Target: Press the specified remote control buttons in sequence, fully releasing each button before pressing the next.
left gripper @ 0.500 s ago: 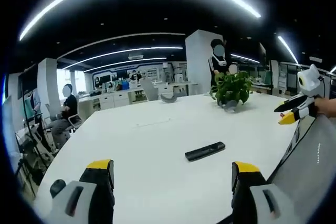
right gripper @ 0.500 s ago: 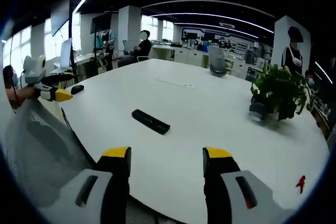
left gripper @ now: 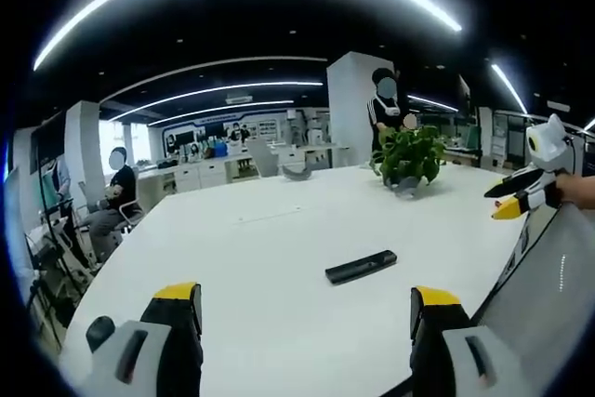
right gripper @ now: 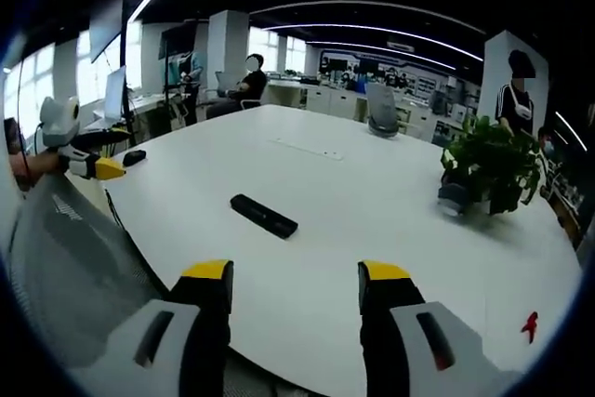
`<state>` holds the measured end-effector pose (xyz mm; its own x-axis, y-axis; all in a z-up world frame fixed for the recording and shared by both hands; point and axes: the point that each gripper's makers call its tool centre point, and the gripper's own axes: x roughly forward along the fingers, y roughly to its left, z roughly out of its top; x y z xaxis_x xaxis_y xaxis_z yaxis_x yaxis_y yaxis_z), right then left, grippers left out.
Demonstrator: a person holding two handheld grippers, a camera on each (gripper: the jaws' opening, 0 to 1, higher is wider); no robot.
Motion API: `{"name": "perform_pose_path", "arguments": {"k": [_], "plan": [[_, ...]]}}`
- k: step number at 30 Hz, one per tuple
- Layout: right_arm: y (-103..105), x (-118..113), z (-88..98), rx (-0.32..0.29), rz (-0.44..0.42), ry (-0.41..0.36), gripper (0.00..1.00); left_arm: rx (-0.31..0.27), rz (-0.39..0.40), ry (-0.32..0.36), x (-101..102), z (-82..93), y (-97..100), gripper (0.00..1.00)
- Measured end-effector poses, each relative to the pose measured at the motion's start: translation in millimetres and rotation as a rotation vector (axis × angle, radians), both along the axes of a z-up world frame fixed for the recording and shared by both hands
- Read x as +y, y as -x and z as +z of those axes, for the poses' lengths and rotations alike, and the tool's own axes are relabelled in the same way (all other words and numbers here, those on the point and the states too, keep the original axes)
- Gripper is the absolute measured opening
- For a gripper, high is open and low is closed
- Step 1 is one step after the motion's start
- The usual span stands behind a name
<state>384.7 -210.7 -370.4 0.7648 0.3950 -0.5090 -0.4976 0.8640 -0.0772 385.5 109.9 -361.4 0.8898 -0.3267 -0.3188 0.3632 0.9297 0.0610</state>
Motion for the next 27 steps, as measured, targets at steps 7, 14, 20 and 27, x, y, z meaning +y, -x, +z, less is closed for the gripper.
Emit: {"name": "perform_pose_path", "arguments": {"k": [7,14,20,27], "plan": [[-0.1,-4.1,-2.0,0.015,-0.021,-0.006,0.54,0.008,-0.010,-0.008,14.4,-13.7,-4.5,0.97],[0.0,-2.6,-0.3,0.007,-0.011,-0.014,0.53,0.011,-0.006,-0.017,15.8,-16.3,-4.5,0.97],[0.7,-4.5,-1.0,0.016,-0.021,-0.034,0.53,0.009,0.001,-0.020,8.7,-10.8,-2.0,0.97],[0.5,-4.9,-1.1,0.014,-0.020,-0.036,0.53,0.014,-0.007,-0.024,5.6,-12.0,-1.5,0.97]]}}
